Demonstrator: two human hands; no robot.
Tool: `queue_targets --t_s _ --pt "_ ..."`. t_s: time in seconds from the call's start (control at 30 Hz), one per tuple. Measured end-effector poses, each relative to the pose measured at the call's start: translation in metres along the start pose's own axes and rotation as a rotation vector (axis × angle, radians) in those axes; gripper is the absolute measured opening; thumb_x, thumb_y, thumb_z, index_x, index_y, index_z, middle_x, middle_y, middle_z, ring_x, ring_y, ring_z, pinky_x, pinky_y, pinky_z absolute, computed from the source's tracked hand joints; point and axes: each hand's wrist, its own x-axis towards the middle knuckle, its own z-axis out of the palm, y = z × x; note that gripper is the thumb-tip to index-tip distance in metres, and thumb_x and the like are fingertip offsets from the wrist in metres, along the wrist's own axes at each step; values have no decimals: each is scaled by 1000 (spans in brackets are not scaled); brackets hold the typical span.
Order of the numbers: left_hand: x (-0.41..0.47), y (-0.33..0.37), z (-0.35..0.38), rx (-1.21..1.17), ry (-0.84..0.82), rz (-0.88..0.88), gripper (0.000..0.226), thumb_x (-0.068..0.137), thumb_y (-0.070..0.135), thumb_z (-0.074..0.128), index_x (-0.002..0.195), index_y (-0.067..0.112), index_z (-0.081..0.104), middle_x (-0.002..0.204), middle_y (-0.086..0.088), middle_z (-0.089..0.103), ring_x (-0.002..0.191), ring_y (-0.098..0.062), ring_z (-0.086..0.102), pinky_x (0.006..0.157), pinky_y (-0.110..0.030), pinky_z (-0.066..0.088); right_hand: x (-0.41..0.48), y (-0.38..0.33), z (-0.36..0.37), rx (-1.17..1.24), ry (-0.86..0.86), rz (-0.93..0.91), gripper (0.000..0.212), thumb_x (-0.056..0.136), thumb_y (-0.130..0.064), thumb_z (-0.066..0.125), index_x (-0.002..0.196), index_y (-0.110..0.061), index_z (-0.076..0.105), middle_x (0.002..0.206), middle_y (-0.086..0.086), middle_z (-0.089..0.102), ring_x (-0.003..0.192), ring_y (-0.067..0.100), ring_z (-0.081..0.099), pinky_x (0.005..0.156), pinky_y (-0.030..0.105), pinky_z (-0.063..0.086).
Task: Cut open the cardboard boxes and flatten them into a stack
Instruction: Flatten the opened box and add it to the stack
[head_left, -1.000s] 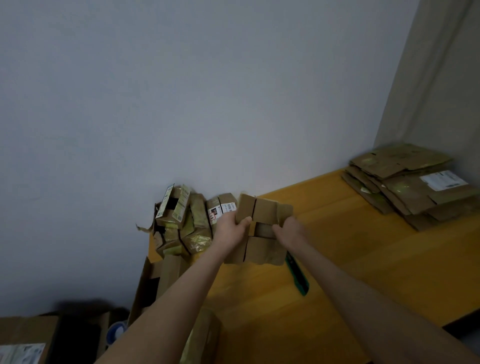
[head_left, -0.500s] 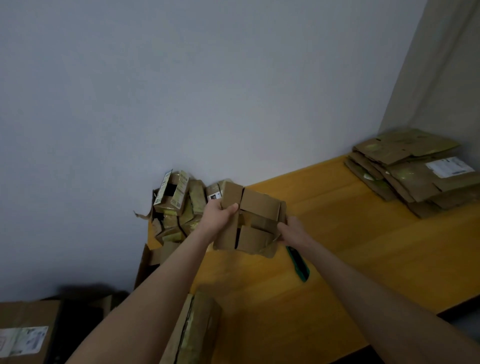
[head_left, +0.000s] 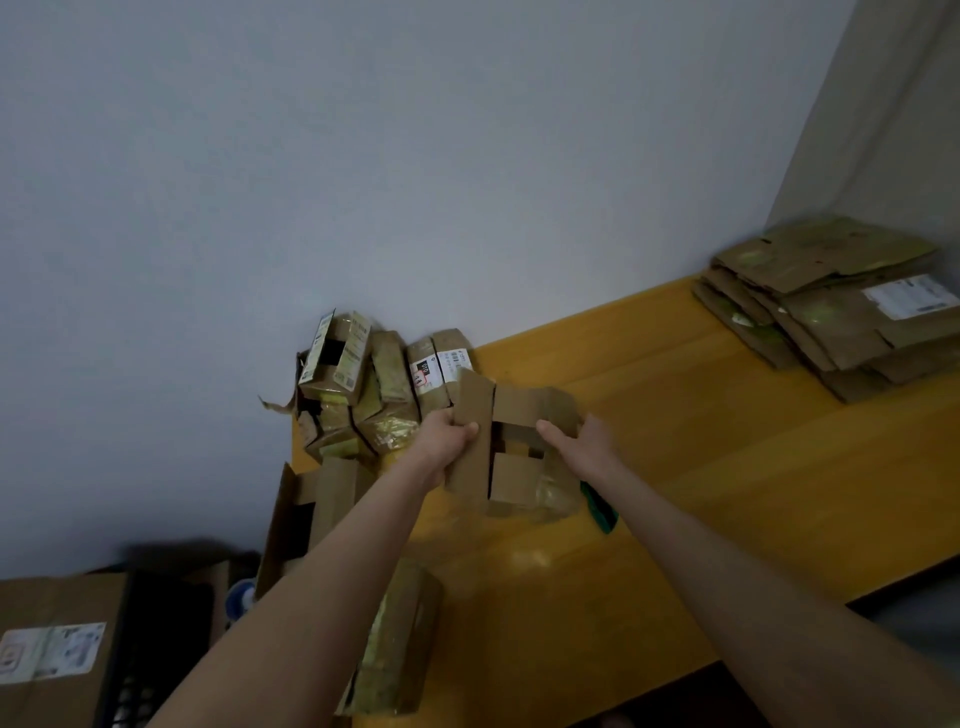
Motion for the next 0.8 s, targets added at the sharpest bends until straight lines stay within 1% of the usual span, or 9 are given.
queue_targets --t_s 0.1,0.2,0.23,0.3,0.37,0.47,0.57,0.67,0.8 --pt "4 -23 5 -274 83 -115 21 99 3 48 118 7 55 108 -13 62 96 -27 58 86 -44 50 0 4 0 48 -49 32 76 87 -48 64 144 -9 33 142 9 43 125 29 47 86 35 46" --pt "6 -47 12 -247 101 -209 26 95 -2 50 121 -1 51 108 -17 63 82 -26 61 61 -33 55 0 17 1 -11 -137 120 60 90 -29 64 140 -9 38 134 12 49 116 30 52 75 36 51" --pt "6 -51 12 -180 120 -223 31 94 -1 52 125 -2 49 112 -18 62 85 -27 62 61 -33 56 0 24 2 -14 -155 131 57 91 -25 64 140 -8 39 133 12 50 116 31 52 82 40 52" --pt "10 -57 9 90 214 -204 52 93 9 58 139 2 36 131 -20 51 109 -32 57 83 -39 54 0 35 6 18 -159 144 59 89 -20 66 140 -6 39 129 12 52 112 31 54 87 40 50" --pt "16 -56 2 455 303 -74 72 92 19 62 150 8 21 147 -18 35 130 -34 43 101 -43 44 -2 42 9 25 -133 171 55 89 -17 65 137 -2 41 112 12 55 93 28 56 72 34 48" --pt "28 -45 5 773 240 176 67 93 21 58 150 13 25 153 -14 29 136 -30 39 106 -41 40 -4 51 16 64 -88 290 44 91 -22 62 125 0 47 82 8 51 61 19 50 49 27 41" --pt "50 -39 16 790 132 206 65 97 32 54 151 14 24 153 -14 30 136 -31 38 108 -43 36 -3 61 29 139 -139 375 48 91 -36 61 121 -3 45 93 14 59 70 25 59 58 30 47" --pt "72 -45 25 745 16 133 76 97 50 44 155 18 7 158 -16 21 141 -36 30 112 -50 32 3 69 41 76 -115 348 59 92 -44 57 128 2 49 114 18 61 91 27 61 69 35 49" --pt "83 -61 23 822 -4 58 79 96 60 35 154 15 7 151 -20 35 134 -38 40 107 -45 35 18 64 41 30 -35 204 41 97 -33 50 130 -9 54 122 10 60 101 25 58 86 38 50"
